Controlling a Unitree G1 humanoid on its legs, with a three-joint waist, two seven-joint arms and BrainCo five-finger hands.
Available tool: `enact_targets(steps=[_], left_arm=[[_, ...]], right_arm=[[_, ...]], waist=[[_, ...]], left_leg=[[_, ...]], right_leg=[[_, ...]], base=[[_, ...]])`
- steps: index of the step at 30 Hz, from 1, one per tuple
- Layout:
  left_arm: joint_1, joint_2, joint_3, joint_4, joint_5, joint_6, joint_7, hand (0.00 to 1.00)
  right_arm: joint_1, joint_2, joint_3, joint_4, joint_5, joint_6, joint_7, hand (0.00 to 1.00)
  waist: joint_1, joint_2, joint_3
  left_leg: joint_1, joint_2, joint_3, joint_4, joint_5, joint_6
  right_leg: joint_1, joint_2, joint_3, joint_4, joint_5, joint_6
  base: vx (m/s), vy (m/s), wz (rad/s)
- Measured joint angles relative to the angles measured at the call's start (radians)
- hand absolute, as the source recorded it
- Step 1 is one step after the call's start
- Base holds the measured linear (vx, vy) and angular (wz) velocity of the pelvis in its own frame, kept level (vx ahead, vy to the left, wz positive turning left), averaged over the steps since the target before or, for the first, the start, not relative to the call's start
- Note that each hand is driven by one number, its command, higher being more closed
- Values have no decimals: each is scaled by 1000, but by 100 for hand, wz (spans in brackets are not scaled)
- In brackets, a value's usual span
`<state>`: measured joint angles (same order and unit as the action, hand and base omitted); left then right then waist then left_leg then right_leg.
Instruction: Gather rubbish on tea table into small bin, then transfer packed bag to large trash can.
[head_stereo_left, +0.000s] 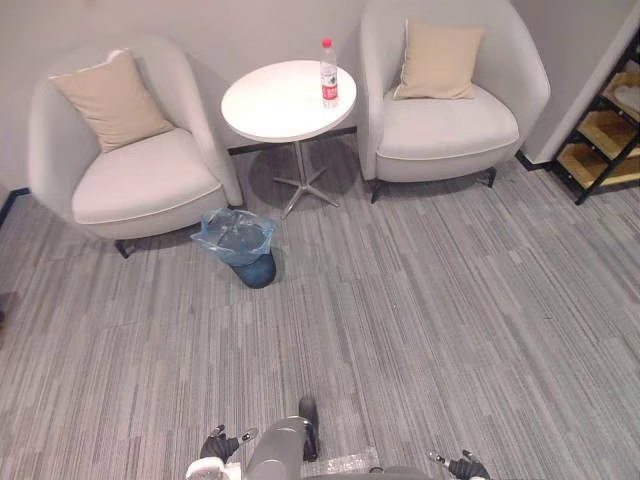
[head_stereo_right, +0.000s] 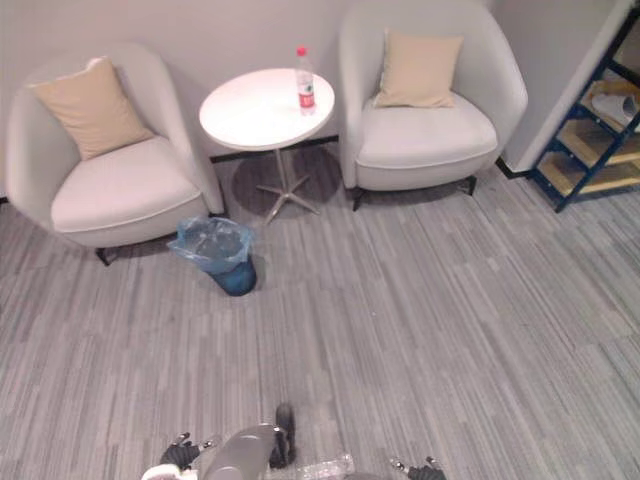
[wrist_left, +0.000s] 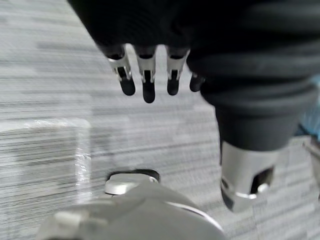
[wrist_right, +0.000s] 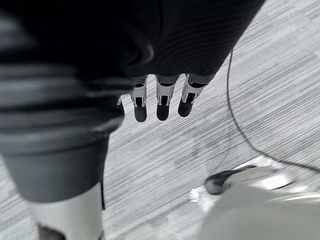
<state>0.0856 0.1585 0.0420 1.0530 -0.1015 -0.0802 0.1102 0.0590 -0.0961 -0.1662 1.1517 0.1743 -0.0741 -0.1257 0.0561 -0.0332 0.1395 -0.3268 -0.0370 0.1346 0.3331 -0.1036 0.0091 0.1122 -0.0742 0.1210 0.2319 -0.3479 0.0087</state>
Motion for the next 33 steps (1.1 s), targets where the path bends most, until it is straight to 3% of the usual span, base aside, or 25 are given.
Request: enact_targets(steps=[1,3,4,5,7,9,11,13,14,15,17,18,19,21,22,23,25,27,29,30,31,32,33], left_arm=[[-2,3,-3,3,-1,0,0,0],[-4,4,-11,12,-1,1,0,0],[-6,5,-23,13,0,2,0,0],[-15,3,-35,18,0,2,0,0],[-27,-8,-40,19,0,2,0,0],[-34,-18,-40,19,-1,1,0,0],[-38,-28,-41,19,0,1,-1,0],[-42,-41,-49,20,0,0,-2,0],[-43,-42,-64,19,0,0,-4,0],[-47,-53,-66,30,0,1,-8,0],[-57,-84,-61,41,4,0,-8,0],[-60,-94,-60,40,5,0,-8,0],[-65,-101,-48,39,12,0,-9,0],[-63,-113,14,14,10,1,-12,0],[-50,-117,28,-13,5,0,-13,0],[-41,-124,31,-35,-1,0,-14,0],[-38,-123,31,-52,-10,-2,-13,0],[-41,-121,26,-53,-28,-3,-13,0],[-55,-113,15,-48,-29,-2,-15,0],[-60,-110,4,-45,-29,-3,-16,0],[-62,-109,0,-42,-29,-3,-16,0],[-62,-106,-6,-40,-31,-3,-17,0],[-68,-94,-12,-38,-28,-4,-21,0]], right_arm=[[-1,11,-21,-4,-1,-4,3,0],[0,13,-28,-21,-8,-8,8,0],[-1,15,-26,-32,-19,-9,8,0],[-2,16,-26,-48,-20,-12,14,0],[-6,17,-24,-75,-20,-18,18,0],[-22,21,-23,-79,-24,-21,20,0],[-38,22,-22,-83,-28,-27,29,0],[-50,23,-20,-85,-28,-29,29,0],[-49,25,-15,-84,-29,-29,29,0],[-41,21,-20,-79,-25,-30,31,0],[-43,2,-20,-66,-38,-29,27,0],[-44,-2,-23,-68,-38,-29,28,0],[-45,-3,-24,-71,-37,-30,28,0],[-43,-4,-16,-77,-31,-29,24,0],[-38,0,2,-83,-19,-28,22,0],[-37,10,14,-84,-15,-28,21,0],[-34,13,13,-86,-15,-26,15,0],[-33,15,12,-83,-15,-25,11,0],[-35,15,11,-65,-15,-21,7,0],[-39,16,11,-53,-16,-16,7,0],[-41,15,12,-50,-17,-16,7,0],[-40,14,13,-37,-17,-15,7,0],[-45,19,14,-24,-18,-15,7,0]], waist=[[1,-6,-3],[2,-8,-2],[2,-5,0],[1,2,5],[-1,18,12],[-7,37,20],[-20,51,21],[-36,59,20],[-48,42,15],[-61,20,14],[-56,64,1],[-58,72,3],[-60,81,7],[-53,85,23],[-49,92,29],[-43,91,36],[-41,88,37],[-30,85,36],[-22,73,40],[-13,68,43],[-10,69,43],[4,67,42],[9,41,36]], left_leg=[[21,-10,15,-2,-22,15],[100,-28,30,-26,-41,40],[165,-39,30,-62,-51,45],[241,-47,20,-110,-57,46],[334,-42,16,-178,-60,45],[399,-25,15,-213,-66,36],[433,11,0,-216,-87,25],[455,47,-28,-216,-111,6],[466,43,-45,-215,-119,-8],[494,42,-82,-205,-169,-44],[501,90,-95,-182,-182,-57],[485,102,-103,-139,-187,-64],[423,118,-117,2,-201,-88],[290,164,-119,336,-184,-122],[237,202,-100,486,-185,-121],[202,226,-62,558,-187,-116],[143,241,-9,553,-191,-108],[95,216,34,420,-187,-101],[79,144,42,191,-161,-85],[83,87,35,-17,-63,-85],[82,75,30,-62,-23,-78],[88,63,17,-98,68,-74],[103,38,28,-107,85,-29]], right_leg=[[-48,-8,1,125,3,12],[-135,-19,1,389,30,114],[-181,-24,-9,541,29,143],[-227,-41,-67,648,17,121],[-287,-69,-174,692,-9,73],[-333,-81,-259,618,-23,50],[-390,-57,-296,481,-21,41],[-421,-16,-275,296,54,39],[-415,-11,-244,194,136,38],[-402,-11,-209,139,268,5],[-393,18,-241,164,222,-14],[-383,24,-254,165,205,-20],[-364,31,-272,159,184,-35],[-293,63,-282,134,151,-57],[-241,81,-292,120,132,-72],[-190,86,-301,108,119,-79],[-122,86,-304,57,110,-77],[-72,72,-303,0,108,-65],[-20,42,-304,-41,101,-45],[16,22,-299,-74,95,-21],[25,20,-295,-83,92,-15],[40,17,-279,-96,87,-2],[50,-1,-252,-109,82,11]], base=[[507,189,-22],[483,184,-16],[472,146,-7],[550,147,-6],[406,79,1],[361,0,5],[358,-86,17],[387,-175,38],[449,-287,63],[389,-259,52],[336,-235,31],[335,-282,37],[399,-341,38],[293,-248,21],[292,-171,-4],[363,-176,-3],[274,-105,5],[308,-1,6],[412,81,10],[314,84,0],[398,138,-17],[348,141,-30],[540,216,-22]])
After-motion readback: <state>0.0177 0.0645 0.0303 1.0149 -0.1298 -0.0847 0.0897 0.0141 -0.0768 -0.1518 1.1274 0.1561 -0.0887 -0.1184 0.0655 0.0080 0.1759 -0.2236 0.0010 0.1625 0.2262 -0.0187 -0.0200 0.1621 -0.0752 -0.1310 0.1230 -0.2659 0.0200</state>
